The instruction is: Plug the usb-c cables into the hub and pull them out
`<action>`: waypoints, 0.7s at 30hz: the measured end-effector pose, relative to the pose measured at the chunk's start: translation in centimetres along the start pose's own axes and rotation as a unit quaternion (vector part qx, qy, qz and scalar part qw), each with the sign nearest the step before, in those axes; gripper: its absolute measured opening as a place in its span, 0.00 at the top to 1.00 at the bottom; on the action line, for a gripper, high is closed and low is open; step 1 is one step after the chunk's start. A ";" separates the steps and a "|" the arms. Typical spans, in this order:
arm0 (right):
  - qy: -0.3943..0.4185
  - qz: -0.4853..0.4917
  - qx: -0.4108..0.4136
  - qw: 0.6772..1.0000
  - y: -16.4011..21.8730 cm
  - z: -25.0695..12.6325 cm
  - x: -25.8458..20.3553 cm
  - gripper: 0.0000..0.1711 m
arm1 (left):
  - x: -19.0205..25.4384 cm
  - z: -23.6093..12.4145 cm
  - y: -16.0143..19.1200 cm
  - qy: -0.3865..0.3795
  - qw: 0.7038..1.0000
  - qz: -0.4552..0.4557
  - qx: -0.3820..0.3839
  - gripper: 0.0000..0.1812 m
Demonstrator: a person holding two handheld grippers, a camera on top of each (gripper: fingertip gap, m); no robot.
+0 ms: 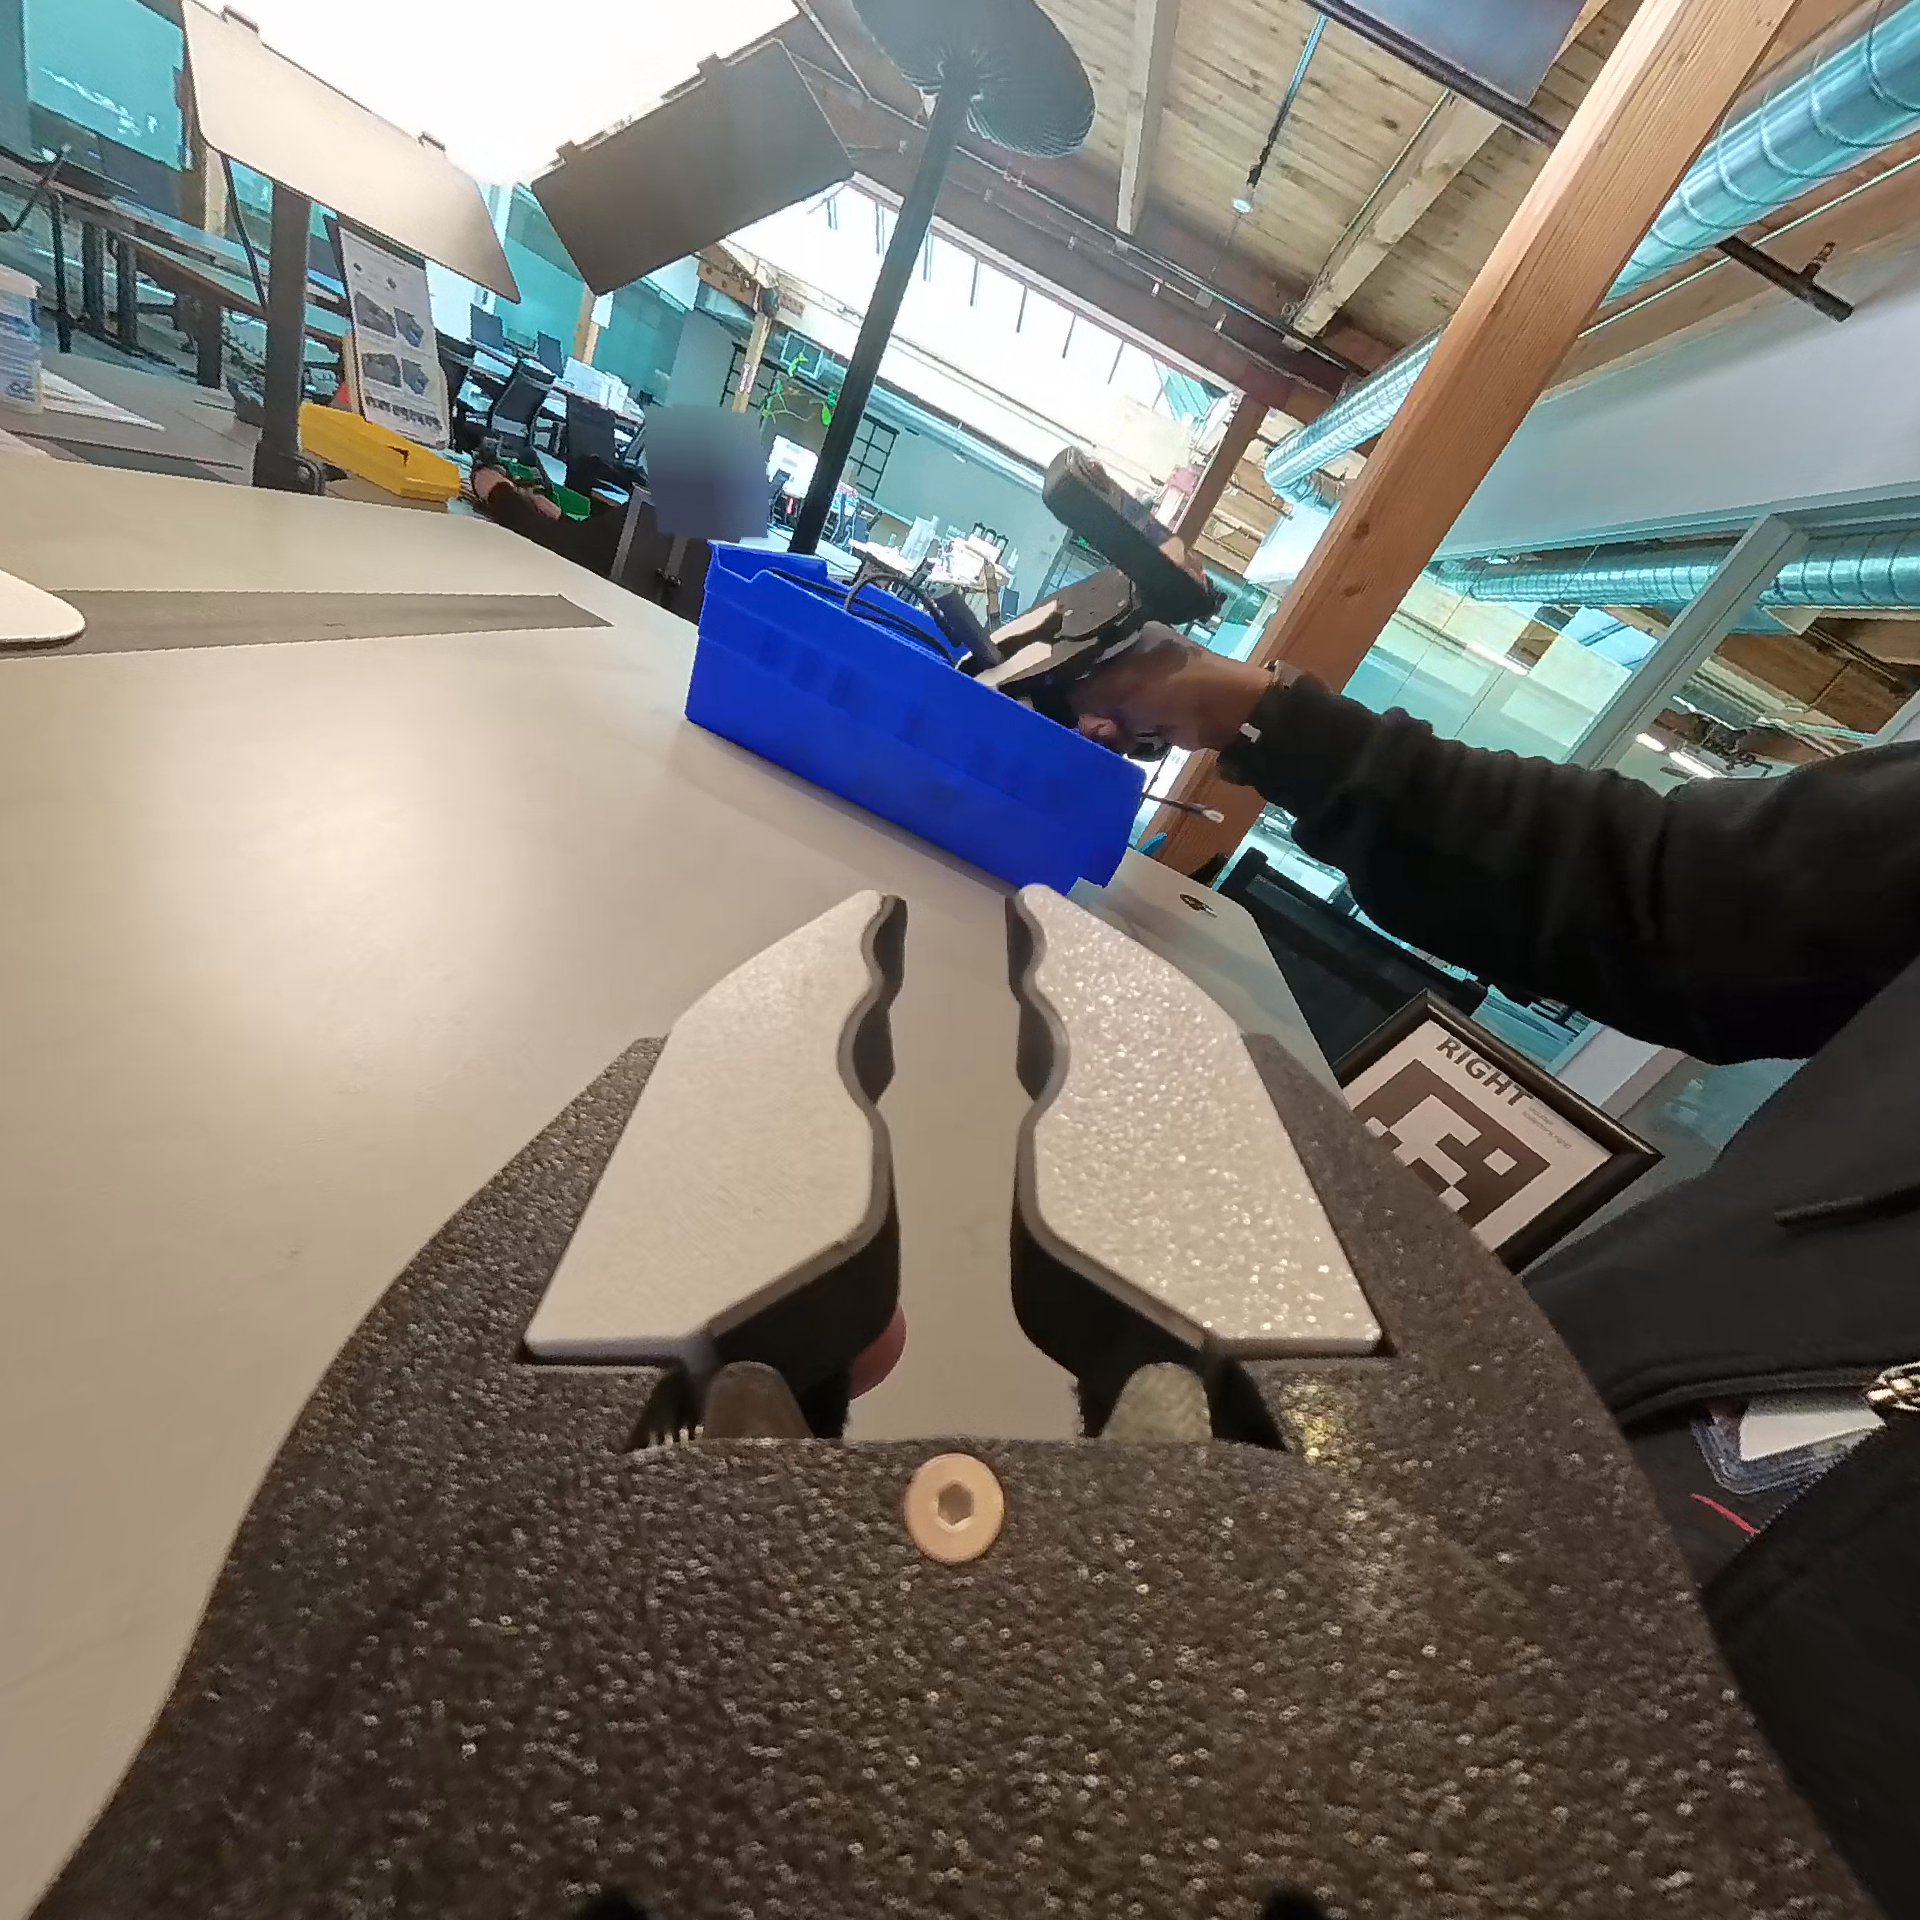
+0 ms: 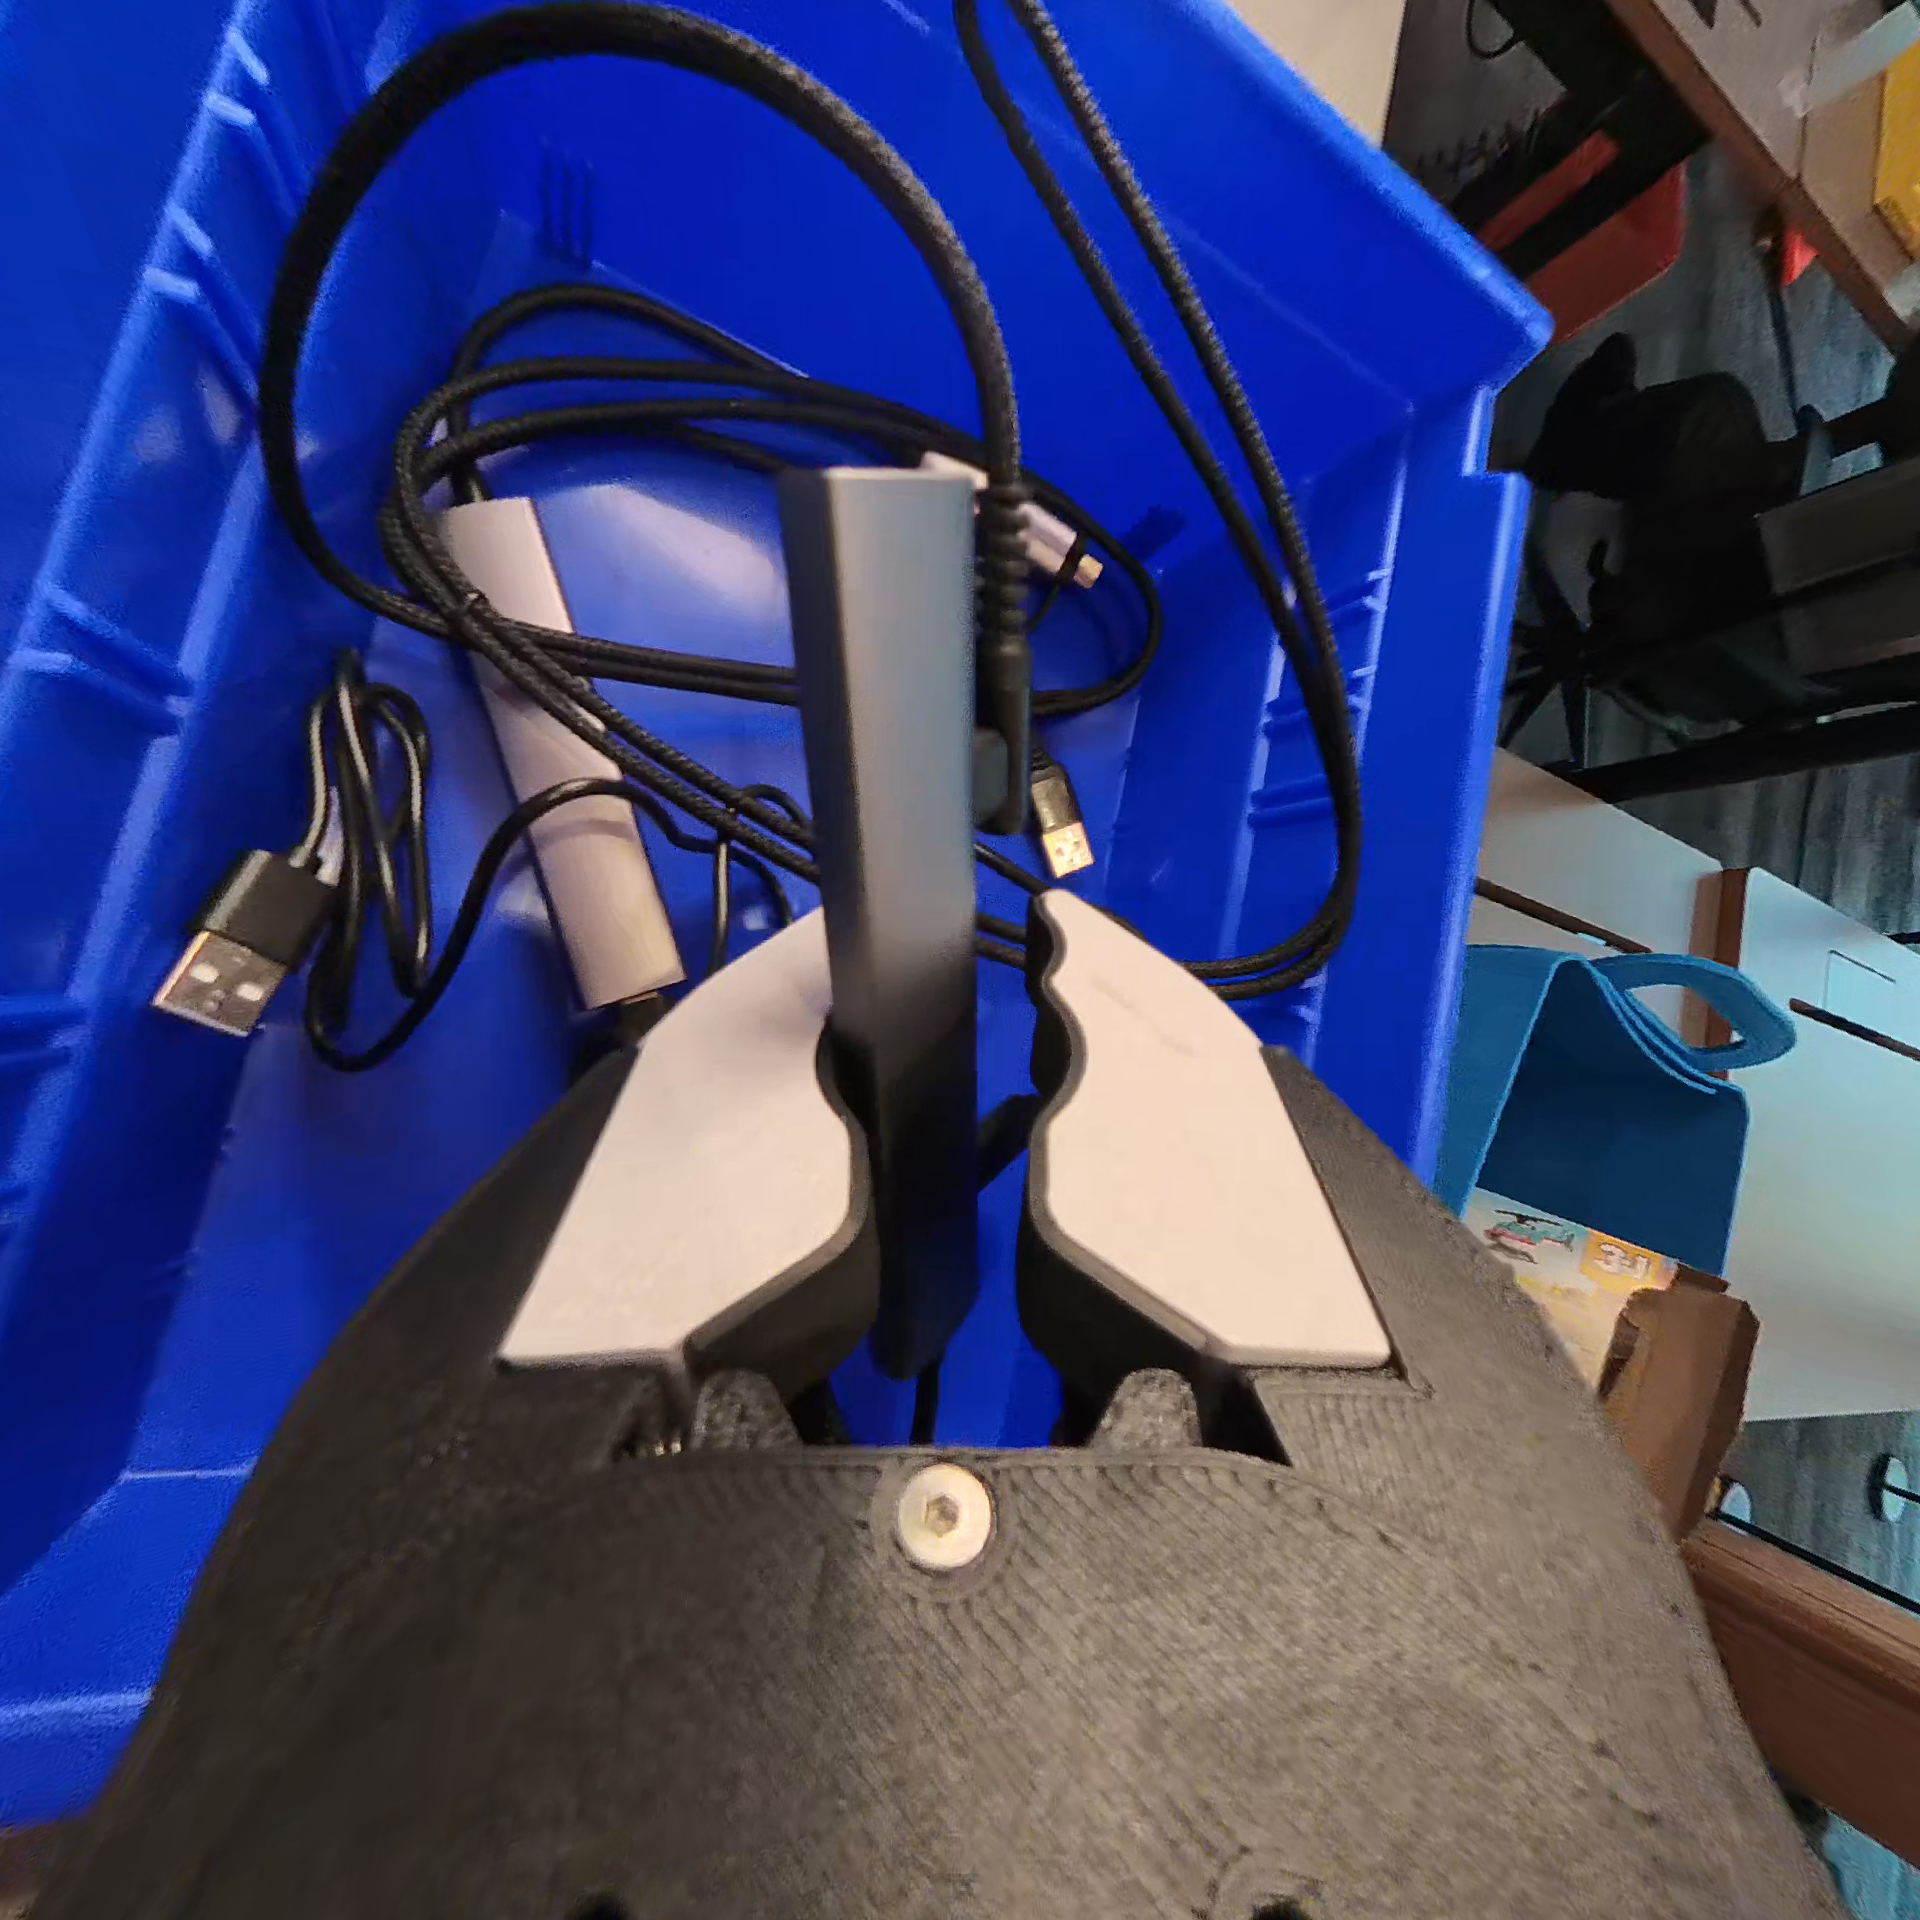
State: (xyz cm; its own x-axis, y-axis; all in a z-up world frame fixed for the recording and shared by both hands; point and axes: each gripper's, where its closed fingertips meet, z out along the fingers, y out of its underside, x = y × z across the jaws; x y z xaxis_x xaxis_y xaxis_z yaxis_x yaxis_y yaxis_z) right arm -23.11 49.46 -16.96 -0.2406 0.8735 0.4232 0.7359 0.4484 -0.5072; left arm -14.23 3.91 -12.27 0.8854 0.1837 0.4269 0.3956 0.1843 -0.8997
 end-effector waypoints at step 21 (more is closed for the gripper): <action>0.051 0.028 0.115 0.992 -5.1 -3.1 5.0 0.70 | -0.6 -0.3 -0.3 0.001 0.999 -0.030 0.013 0.88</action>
State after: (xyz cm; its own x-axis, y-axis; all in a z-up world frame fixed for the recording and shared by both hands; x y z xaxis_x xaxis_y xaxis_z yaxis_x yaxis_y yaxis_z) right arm -26.12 50.95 -9.94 -0.1290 0.8800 0.4571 0.5791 0.4411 -0.6857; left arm -14.85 3.48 -12.27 0.8613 0.1695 0.4790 0.4406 0.2204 -0.8702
